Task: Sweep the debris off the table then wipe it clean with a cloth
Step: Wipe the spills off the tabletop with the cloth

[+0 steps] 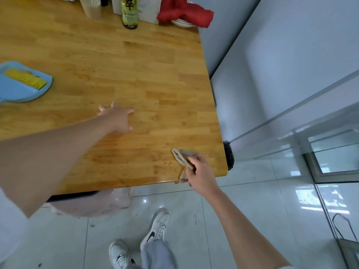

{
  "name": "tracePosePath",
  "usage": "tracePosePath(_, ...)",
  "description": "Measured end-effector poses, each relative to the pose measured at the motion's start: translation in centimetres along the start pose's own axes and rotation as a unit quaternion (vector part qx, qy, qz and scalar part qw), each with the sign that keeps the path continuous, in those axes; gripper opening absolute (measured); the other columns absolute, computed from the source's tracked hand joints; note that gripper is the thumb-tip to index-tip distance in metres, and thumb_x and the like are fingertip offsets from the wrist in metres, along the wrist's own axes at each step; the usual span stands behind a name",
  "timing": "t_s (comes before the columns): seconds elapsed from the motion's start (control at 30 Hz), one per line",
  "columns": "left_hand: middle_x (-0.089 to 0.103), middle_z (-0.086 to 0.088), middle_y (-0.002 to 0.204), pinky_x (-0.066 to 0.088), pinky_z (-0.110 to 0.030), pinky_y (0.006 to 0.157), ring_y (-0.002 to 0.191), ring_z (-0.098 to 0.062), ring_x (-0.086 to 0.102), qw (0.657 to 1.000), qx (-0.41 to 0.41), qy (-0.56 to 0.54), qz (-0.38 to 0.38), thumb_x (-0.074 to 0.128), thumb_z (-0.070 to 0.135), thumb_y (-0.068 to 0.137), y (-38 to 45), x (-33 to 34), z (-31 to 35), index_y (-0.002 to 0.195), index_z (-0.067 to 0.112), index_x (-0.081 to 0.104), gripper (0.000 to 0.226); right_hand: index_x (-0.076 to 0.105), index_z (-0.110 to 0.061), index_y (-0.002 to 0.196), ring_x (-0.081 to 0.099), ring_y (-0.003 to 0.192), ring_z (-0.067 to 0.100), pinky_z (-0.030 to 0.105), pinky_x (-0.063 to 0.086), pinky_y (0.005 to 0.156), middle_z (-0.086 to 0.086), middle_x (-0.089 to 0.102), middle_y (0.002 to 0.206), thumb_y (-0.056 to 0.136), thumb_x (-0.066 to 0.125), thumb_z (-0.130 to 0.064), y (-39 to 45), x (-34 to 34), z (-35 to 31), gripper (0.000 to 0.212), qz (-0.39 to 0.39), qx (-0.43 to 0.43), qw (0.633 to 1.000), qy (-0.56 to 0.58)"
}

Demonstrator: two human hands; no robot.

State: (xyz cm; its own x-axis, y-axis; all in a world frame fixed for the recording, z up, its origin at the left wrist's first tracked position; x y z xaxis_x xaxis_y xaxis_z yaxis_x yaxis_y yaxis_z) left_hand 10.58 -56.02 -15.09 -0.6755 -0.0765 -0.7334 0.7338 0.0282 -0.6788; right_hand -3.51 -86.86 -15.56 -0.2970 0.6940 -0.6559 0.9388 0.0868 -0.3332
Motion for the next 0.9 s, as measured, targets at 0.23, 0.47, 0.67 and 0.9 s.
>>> tracePosePath(0.23, -0.01, -0.006, 0.165, 0.042, -0.054, 0.103, 0.147, -0.051, -0.001, 1.0, -0.023, -0.009, 0.016, 0.052, 0.048, 0.098, -1.1, -0.4, 0.8, 0.154, 0.047, 0.003, 0.075, 0.057, -0.029, 0.124, 0.067, 0.068, 0.018, 0.03, 0.052, 0.053, -0.003, 0.045, 0.128, 0.092, 0.045, -0.023, 1.7, 1.9, -0.3, 0.035, 0.168, 0.071, 0.979, -0.095)
tracePosePath(0.47, -0.013, -0.006, 0.164, 0.043, -0.055, 0.106, 0.146, -0.051, -0.004, 0.999, -0.021, -0.026, 0.011, 0.05, 0.046, 0.099, -1.9, -0.6, 0.8, 0.154, 0.048, 0.001, 0.074, 0.066, -0.016, 0.111, 0.066, 0.054, 0.002, 0.023, 0.055, 0.051, -0.006, 0.046, 0.116, 0.098, 0.051, -0.009, 0.9, 6.3, -6.0, 0.021, -0.004, -0.047, 0.996, -0.071)
tracePosePath(0.67, -0.014, -0.007, 0.164, 0.045, -0.056, 0.103, 0.146, -0.052, -0.004, 0.999, -0.018, -0.038, 0.014, 0.053, 0.042, 0.099, -1.4, -0.4, 0.6, 0.153, 0.049, 0.004, 0.073, 0.065, -0.016, 0.104, 0.058, 0.049, 0.0, 0.013, 0.04, 0.042, 0.0, 0.047, 0.118, 0.096, 0.051, -0.01, 1.4, 3.1, -4.1, 0.018, 0.152, 0.101, 0.977, -0.108)
tracePosePath(0.9, -0.018, -0.006, 0.163, 0.037, -0.059, 0.109, 0.145, -0.052, -0.006, 0.999, -0.015, -0.032, 0.004, 0.049, 0.039, 0.101, -1.7, -0.3, 0.4, 0.153, 0.049, -0.001, 0.073, 0.064, -0.017, 0.117, 0.065, 0.055, 0.005, 0.019, 0.053, 0.046, -0.005, 0.047, 0.112, 0.1, 0.048, -0.013, 2.9, 9.6, -10.9, 0.025, -0.043, -0.073, 0.992, -0.096)
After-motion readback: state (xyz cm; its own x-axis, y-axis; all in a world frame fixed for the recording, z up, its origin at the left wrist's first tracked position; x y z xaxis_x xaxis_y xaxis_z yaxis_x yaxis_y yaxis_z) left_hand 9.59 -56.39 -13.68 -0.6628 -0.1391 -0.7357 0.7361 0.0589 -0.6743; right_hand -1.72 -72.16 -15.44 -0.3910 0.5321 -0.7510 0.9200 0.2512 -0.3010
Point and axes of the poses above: each hand's wrist, its own y-axis towards the middle knuckle, its own x-axis out of the palm, z = x × y, the point moved 2 cm from there along y, towards the middle knuckle
